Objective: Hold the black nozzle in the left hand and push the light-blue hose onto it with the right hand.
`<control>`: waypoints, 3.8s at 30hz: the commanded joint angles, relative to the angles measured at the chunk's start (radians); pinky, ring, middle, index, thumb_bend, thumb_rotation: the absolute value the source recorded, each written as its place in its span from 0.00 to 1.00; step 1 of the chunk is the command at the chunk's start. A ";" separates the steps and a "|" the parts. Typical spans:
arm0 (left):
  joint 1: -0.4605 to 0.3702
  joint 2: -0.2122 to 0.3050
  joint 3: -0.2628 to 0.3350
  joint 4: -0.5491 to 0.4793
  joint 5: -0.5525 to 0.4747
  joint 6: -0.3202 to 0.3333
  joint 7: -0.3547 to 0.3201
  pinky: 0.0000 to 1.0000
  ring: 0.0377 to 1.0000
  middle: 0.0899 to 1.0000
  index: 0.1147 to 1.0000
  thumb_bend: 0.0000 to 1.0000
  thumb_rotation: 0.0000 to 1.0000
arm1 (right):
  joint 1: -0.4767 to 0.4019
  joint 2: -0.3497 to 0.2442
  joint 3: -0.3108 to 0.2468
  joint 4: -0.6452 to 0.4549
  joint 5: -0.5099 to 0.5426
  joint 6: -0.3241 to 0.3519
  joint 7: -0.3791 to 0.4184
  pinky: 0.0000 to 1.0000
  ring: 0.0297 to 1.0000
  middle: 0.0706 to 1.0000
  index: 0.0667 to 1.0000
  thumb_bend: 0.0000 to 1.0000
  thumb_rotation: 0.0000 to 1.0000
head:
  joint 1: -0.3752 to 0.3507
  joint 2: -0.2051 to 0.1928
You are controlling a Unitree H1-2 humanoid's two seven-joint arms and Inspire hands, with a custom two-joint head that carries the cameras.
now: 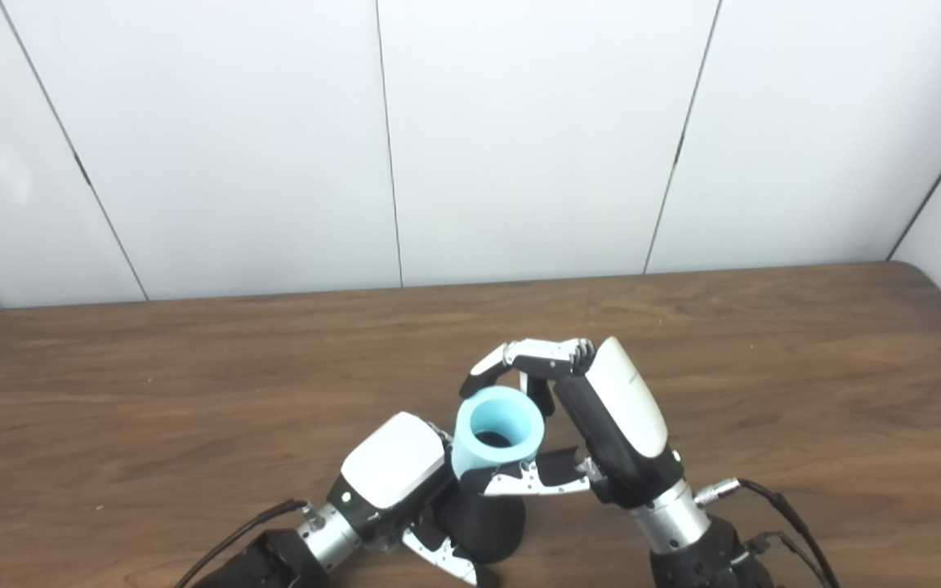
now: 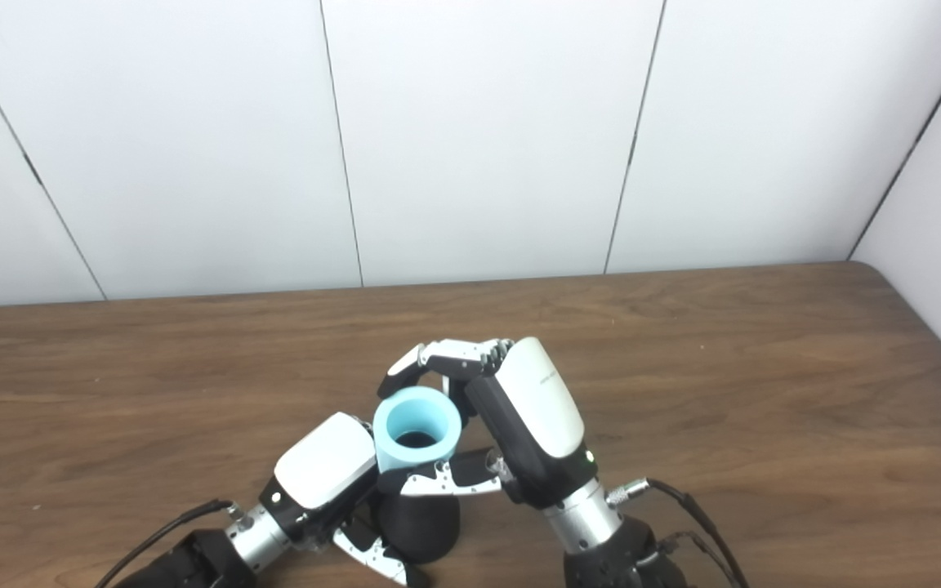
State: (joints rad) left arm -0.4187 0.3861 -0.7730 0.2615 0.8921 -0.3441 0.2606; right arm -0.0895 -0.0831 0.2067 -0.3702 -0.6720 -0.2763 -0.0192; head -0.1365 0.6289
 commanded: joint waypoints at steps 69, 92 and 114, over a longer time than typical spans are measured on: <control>0.101 0.019 -0.084 0.060 0.080 -0.014 -0.131 0.26 0.24 0.33 0.45 0.51 0.00 | -0.026 -0.021 0.000 -0.079 -0.017 0.182 0.151 0.58 0.72 0.78 0.78 1.00 0.31 | -0.007 0.003; 0.099 0.022 -0.085 0.051 0.078 -0.006 -0.150 0.27 0.25 0.33 0.45 0.51 0.00 | -0.021 -0.041 -0.076 -0.126 0.094 0.166 0.140 0.68 0.81 0.86 0.86 1.00 0.69 | -0.011 0.002; 0.089 0.015 -0.090 0.083 0.085 -0.014 -0.135 0.25 0.23 0.33 0.44 0.52 0.00 | -0.003 -0.182 -0.061 -0.343 -0.013 0.105 0.242 0.82 0.88 0.90 0.86 0.96 0.90 | -0.009 -0.001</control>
State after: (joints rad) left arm -0.4191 0.3861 -0.7772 0.2612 0.8917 -0.3383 0.2591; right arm -0.0716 -0.2599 0.1453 -0.6695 -0.6781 -0.1328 0.2204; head -0.1457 0.6274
